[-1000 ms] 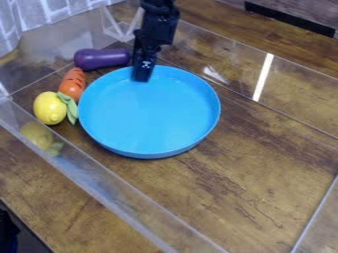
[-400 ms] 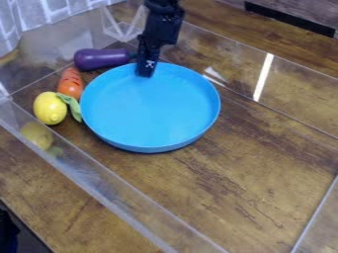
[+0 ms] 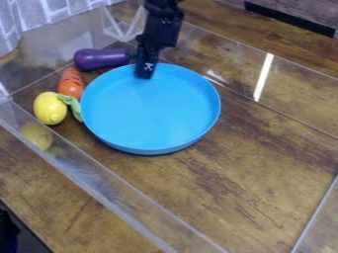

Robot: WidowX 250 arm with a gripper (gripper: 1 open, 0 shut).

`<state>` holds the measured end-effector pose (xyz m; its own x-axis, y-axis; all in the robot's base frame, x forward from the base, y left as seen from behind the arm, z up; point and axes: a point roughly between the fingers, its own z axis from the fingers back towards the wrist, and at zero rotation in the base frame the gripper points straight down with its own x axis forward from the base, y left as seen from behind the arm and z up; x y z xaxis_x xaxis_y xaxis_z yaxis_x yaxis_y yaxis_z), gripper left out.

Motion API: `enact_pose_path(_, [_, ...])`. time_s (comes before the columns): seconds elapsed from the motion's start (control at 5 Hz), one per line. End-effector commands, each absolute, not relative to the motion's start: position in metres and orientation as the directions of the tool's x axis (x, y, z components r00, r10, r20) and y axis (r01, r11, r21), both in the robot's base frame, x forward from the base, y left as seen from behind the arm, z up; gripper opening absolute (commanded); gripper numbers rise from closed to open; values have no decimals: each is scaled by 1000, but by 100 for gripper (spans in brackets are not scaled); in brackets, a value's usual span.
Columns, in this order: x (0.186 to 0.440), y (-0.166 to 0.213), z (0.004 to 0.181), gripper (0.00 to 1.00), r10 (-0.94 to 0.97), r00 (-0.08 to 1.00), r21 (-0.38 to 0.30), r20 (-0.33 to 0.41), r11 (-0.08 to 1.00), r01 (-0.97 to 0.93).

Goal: Put the carrot on the blue tray

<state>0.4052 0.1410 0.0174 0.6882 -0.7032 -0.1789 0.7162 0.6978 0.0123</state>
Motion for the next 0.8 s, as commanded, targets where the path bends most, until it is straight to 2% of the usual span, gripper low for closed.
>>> enact_pose_path(0.0, [399, 126, 10, 0, -727, 657, -27, -200, 674, 738])
enact_pose_path(0.2, [396, 124, 10, 0, -729, 653, -34, -206, 672, 740])
enact_pose_path(0.4, [396, 124, 10, 100, -728, 652, -42, -210, 673, 738])
enact_pose_path(0.6, [396, 123, 11, 100, -728, 651, -52, -215, 674, 737])
